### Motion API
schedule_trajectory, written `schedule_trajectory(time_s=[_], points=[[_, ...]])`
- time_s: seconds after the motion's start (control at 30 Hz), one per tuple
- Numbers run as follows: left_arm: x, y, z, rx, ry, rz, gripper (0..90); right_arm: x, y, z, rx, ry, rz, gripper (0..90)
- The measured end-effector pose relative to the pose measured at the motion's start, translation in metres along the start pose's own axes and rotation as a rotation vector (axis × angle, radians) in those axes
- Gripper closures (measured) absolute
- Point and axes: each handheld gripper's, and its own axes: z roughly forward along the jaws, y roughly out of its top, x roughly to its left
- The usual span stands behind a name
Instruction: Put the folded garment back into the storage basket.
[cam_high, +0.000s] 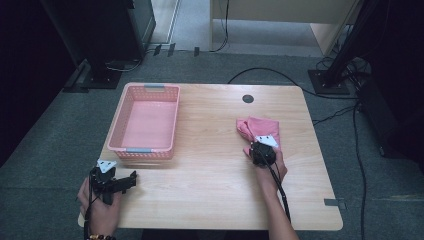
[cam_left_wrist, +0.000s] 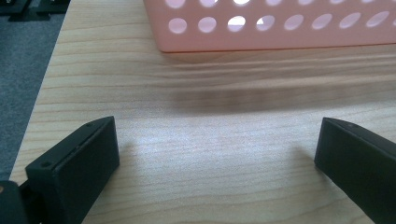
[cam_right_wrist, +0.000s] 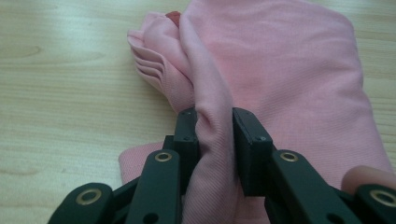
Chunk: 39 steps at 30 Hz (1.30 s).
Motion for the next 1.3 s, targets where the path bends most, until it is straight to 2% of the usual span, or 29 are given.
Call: schedule_trajectory(time_s=[0.37,0.5,0.83,1.0,1.3], points=[[0.000,0.000,0.000,0.000,-0.002,0.000,0.0,0.004,0.033,-0.019,-0.069,0.018,0.065,74.4],[0.000,0.000,0.000,-0.002,-0.002,-0.001,0.0,0.011,0.044,-0.023,-0.086,0.004,0.038,74.3],[0.000,0.000,0.000,-0.002,-0.002,-0.001,0.0,0.029,0.066,-0.030,-0.091,0.060,0.082,74.2],[0.000,0.000,0.000,-0.002,-0.002,-0.001,0.0,0.040,0.074,-0.033,-0.100,0.055,0.055,74.2],[0.000,0.000,0.000,-0.002,-0.002,-0.001,0.0,0.056,0.089,-0.036,-0.109,0.089,0.058,74.2]])
